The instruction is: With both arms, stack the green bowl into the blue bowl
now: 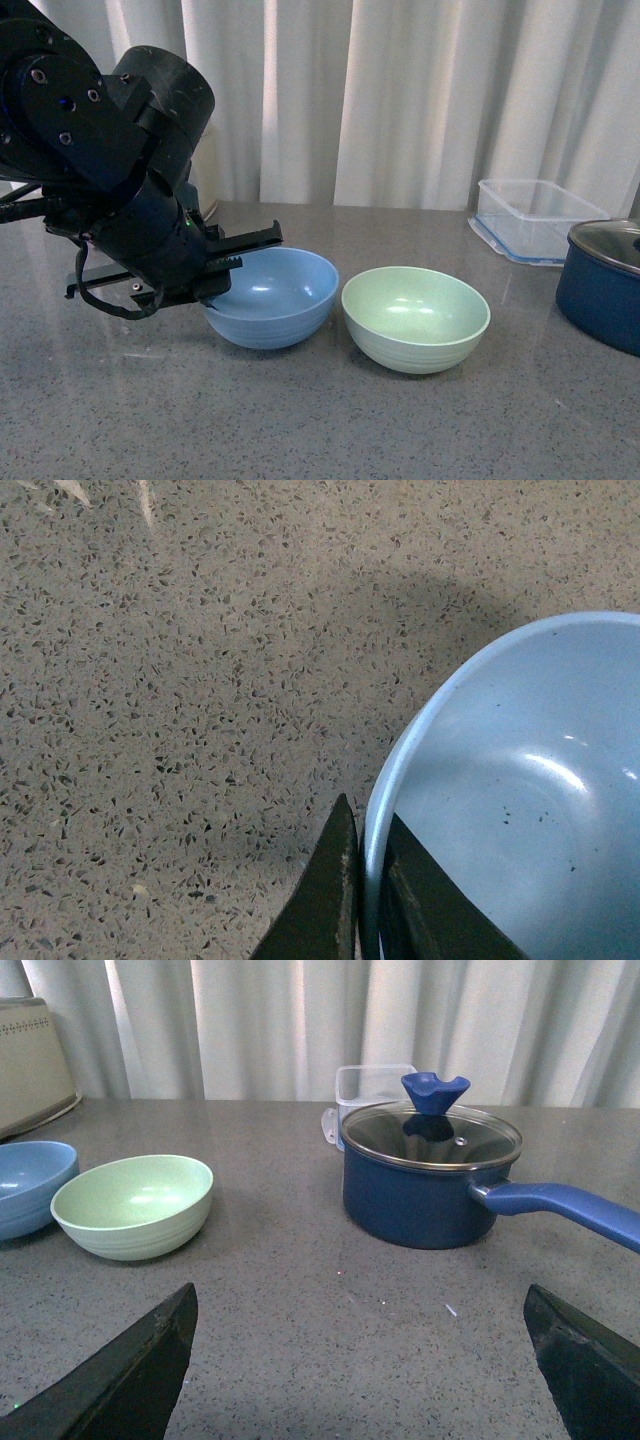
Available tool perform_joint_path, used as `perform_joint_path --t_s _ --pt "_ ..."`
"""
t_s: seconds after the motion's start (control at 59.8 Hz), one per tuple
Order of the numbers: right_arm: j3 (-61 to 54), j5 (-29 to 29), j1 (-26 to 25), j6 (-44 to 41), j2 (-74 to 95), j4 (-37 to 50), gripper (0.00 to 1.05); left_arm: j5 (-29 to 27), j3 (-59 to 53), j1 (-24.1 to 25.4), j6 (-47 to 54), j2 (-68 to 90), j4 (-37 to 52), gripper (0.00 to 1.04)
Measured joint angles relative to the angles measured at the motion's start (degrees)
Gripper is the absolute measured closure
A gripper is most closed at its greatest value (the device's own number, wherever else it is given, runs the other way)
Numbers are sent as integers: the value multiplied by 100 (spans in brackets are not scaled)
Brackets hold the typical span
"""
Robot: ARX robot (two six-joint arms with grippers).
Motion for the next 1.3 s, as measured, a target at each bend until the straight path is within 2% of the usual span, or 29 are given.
perform_joint_path --t_s 0.351,0.468,0.518,0.652,0.685,0.919,1.103,1.17,1.204,1.304 --pt "0 -2 0 0 0 0 10 -20 173 -4 -4 168 0 100" --pt "0 -2 0 0 0 0 10 26 173 -4 -7 157 -11 83" --pt "0 -2 0 0 0 0 10 50 173 -4 -2 116 -11 72" --pt "0 0 0 0 0 0 10 63 151 -2 -2 -81 -11 53" --pt "0 0 0 0 0 0 10 66 107 2 -2 -229 -2 45" --pt "0 0 0 0 0 0 10 -247 -809 -11 225 -1554 713 6" --pt "0 0 0 0 0 0 10 -682 -2334 -199 782 -3163 1167 7" --pt "0 0 0 0 0 0 10 -1147 -3342 -422 1244 -4083 1351 7" --pt "0 2 0 0 0 0 10 -1209 -3703 -490 1392 -4385 1355 7" --pt "0 -11 0 0 0 0 10 -1211 -3832 -522 1576 -4513 1375 7"
